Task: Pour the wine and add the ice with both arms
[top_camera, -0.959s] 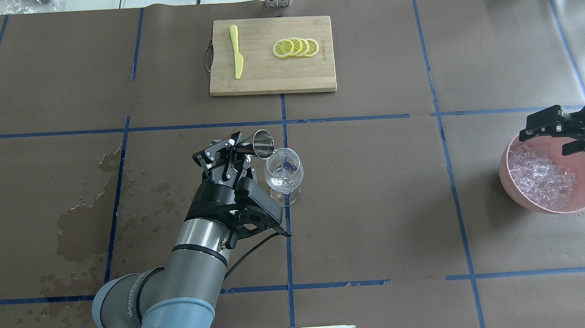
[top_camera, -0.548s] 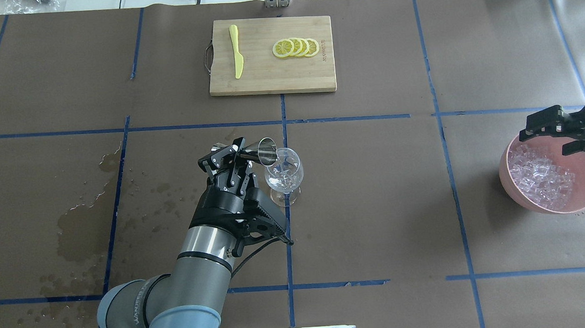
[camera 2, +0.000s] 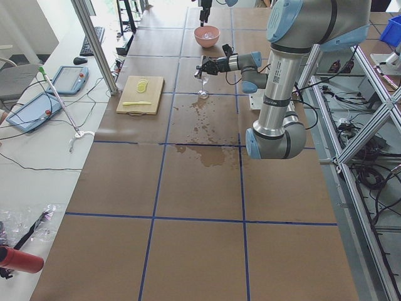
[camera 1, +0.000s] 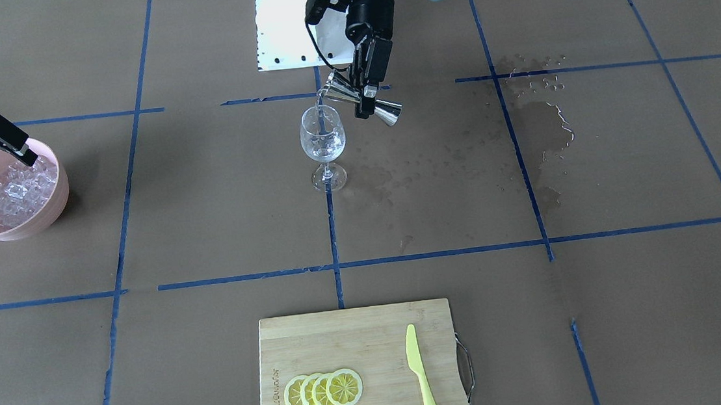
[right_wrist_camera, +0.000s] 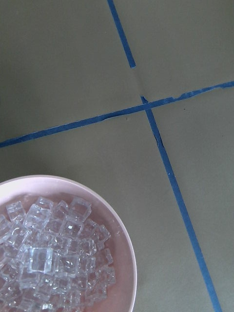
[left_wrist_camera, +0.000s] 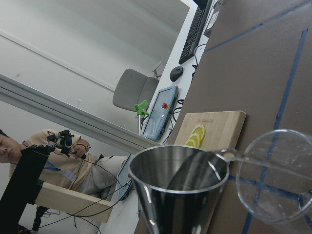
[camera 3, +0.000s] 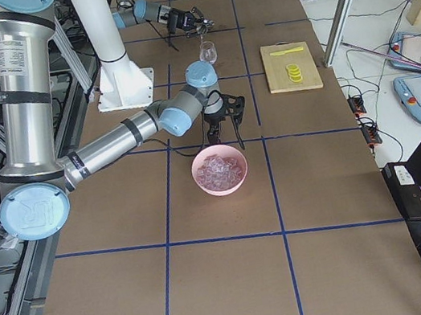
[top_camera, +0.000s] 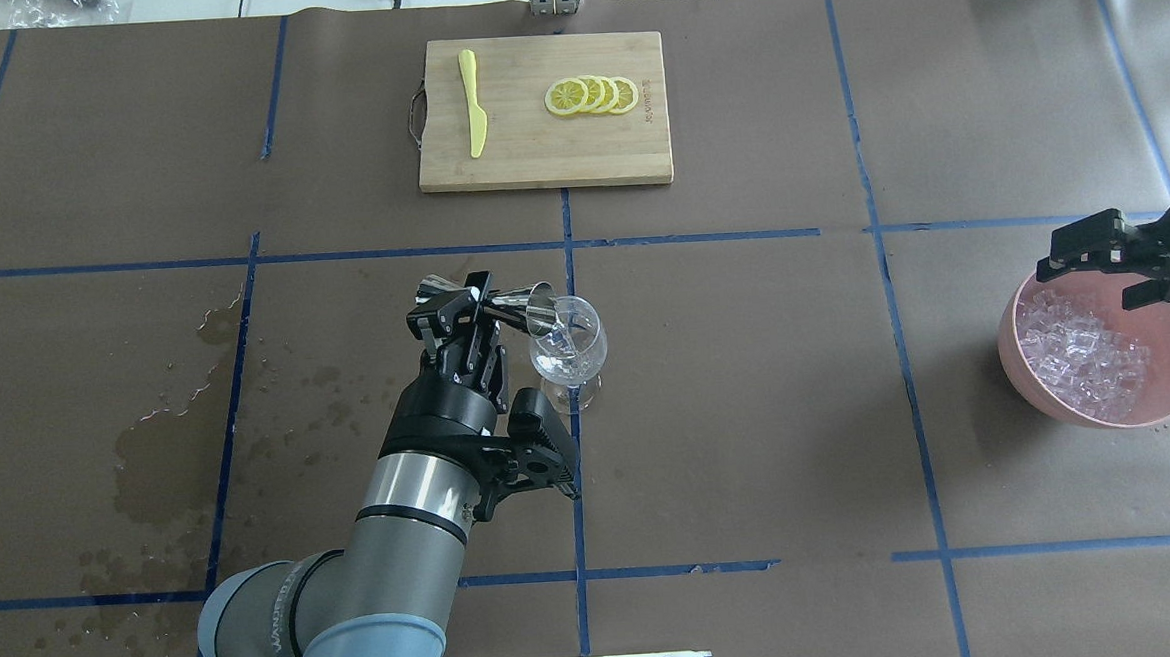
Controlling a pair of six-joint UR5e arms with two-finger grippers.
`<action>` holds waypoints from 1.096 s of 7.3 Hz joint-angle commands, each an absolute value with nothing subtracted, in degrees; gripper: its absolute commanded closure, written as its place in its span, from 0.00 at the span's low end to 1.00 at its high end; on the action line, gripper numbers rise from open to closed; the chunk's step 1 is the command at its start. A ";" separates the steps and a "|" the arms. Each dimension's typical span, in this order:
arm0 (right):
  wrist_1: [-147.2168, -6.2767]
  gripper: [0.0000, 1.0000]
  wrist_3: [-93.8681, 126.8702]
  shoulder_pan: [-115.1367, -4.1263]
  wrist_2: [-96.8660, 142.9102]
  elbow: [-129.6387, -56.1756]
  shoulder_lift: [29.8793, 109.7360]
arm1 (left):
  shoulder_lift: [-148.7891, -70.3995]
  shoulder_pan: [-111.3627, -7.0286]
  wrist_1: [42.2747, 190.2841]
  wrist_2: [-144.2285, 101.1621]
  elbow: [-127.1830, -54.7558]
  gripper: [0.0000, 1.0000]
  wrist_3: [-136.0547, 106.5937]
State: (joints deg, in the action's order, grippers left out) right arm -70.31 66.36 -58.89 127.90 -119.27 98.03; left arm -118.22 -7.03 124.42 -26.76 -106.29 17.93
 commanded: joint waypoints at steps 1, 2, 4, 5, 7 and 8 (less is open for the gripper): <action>-70.31 0.00 66.36 -58.89 127.97 -119.27 97.91 | -118.39 -7.12 124.37 -25.06 -106.78 1.00 27.37; -70.31 0.00 66.36 -58.89 127.97 -119.18 97.91 | -118.39 -7.12 124.37 -24.87 -106.96 1.00 28.64; -70.31 0.00 66.36 -58.89 127.97 -119.09 97.91 | -118.39 -7.12 124.37 -23.47 -106.53 1.00 31.27; -70.31 0.00 66.36 -58.89 127.97 -119.09 97.91 | -118.39 -7.12 124.37 -22.94 -106.61 1.00 33.81; -70.31 0.00 66.36 -58.89 127.97 -118.92 97.91 | -118.39 -7.12 124.37 -22.50 -106.26 1.00 35.15; -70.31 0.00 66.36 -58.89 127.97 -118.92 97.91 | -118.39 -6.95 124.37 -22.06 -106.43 1.00 35.68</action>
